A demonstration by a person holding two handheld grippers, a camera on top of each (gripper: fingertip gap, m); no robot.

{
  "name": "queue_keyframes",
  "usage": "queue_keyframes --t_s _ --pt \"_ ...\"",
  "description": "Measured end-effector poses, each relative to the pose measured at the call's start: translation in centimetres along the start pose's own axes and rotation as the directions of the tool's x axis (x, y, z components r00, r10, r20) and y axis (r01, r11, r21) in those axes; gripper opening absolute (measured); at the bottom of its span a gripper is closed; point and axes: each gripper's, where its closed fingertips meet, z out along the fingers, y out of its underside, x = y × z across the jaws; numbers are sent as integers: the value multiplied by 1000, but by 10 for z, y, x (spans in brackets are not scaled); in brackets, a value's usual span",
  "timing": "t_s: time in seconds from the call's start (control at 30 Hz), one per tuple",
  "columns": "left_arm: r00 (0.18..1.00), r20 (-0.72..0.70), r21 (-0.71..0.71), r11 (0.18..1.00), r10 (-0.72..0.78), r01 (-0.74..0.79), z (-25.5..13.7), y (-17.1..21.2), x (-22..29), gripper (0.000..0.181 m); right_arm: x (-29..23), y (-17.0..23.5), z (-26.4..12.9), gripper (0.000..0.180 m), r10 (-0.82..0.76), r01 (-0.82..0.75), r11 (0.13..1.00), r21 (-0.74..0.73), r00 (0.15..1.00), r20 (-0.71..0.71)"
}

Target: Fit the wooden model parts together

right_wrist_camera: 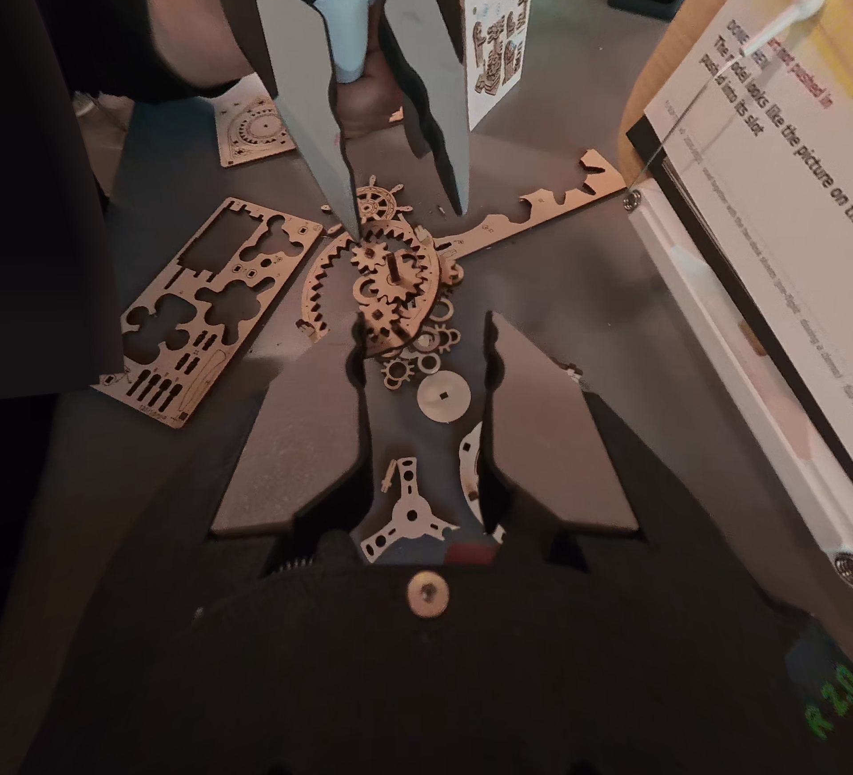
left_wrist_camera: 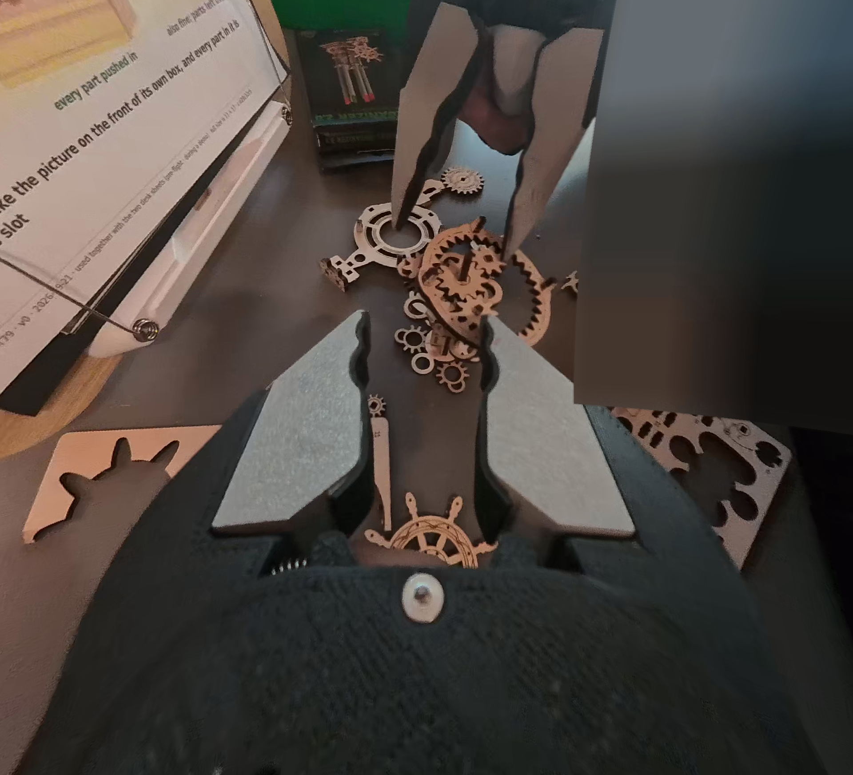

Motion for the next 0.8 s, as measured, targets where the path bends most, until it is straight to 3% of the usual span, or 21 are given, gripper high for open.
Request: queue_keyframes --t_s 0.07,0.17,0.3,0.37,0.47,0.57,0.7,0.8 --pt "1000 -11 9 1000 -16 16 -2 -1 1 46 -1 -1 -3 46 20 -20 1000 22 1000 18" --pt "997 -59 29 998 -46 48 -7 -5 7 48 -23 -14 -14 61 -48 38 994 98 993 105" --pt "997 -59 101 994 56 -49 -16 -9 17 53 -25 -6 -19 75 -180 179 981 72 984 -1" --pt "990 -11 122 983 141 -138 -18 -10 21 65 -21 1 -14 78 -190 192 980 56 981 -51" --pt "973 39 90 969 227 -230 -10 -7 23 70 -24 7 -4 73 -283 285 959 5 955 -89" --pt "957 47 66 955 286 -289 -2 -2 27 64 -25 11 2 70 -362 358 932 -56 924 -126" --pt "947 45 44 946 319 -320 5 5 30 59 -28 7 4 57 -362 360 932 -37 924 -122" --pt "947 42 44 947 317 -319 8 8 30 57 -28 6 4 57 -352 351 936 -29 929 -115"
